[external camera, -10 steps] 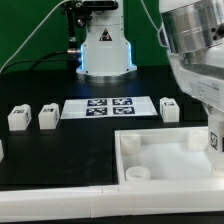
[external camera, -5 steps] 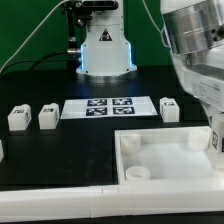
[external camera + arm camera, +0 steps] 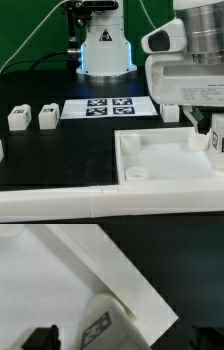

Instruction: Assemble one leg

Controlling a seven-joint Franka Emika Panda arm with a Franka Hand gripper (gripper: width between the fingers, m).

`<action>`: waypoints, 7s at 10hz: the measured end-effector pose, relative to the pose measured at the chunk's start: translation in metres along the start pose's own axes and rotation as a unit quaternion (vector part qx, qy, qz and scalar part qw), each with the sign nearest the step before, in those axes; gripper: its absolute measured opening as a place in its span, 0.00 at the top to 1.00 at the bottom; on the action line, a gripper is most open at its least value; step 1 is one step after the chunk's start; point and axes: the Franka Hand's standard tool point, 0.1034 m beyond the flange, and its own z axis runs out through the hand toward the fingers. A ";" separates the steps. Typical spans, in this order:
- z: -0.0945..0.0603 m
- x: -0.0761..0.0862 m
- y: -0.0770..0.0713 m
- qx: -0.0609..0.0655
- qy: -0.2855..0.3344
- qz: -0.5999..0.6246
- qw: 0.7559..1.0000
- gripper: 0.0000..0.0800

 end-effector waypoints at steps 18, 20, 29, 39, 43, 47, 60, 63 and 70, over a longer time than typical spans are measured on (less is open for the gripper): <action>-0.007 0.016 0.015 0.051 0.010 0.407 0.912 0.62; -0.006 0.010 0.011 0.051 0.003 0.462 0.885 0.62; -0.003 0.003 0.006 0.006 0.026 0.032 0.999 0.19; 0.001 0.002 0.005 -0.021 0.035 -0.071 0.997 0.62; 0.003 0.004 0.004 0.031 0.021 0.276 0.960 0.63; 0.006 0.002 0.000 0.055 0.001 0.461 0.886 0.63; 0.002 0.019 0.006 -0.019 0.036 -0.269 0.962 0.19; 0.002 0.018 0.005 -0.015 0.035 -0.218 0.975 0.50; 0.003 0.020 0.013 0.004 0.034 0.234 0.972 0.63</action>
Offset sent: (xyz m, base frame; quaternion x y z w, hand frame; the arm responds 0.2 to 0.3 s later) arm 0.0224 -0.0146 0.0054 -0.0553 0.0692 -0.3132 0.9456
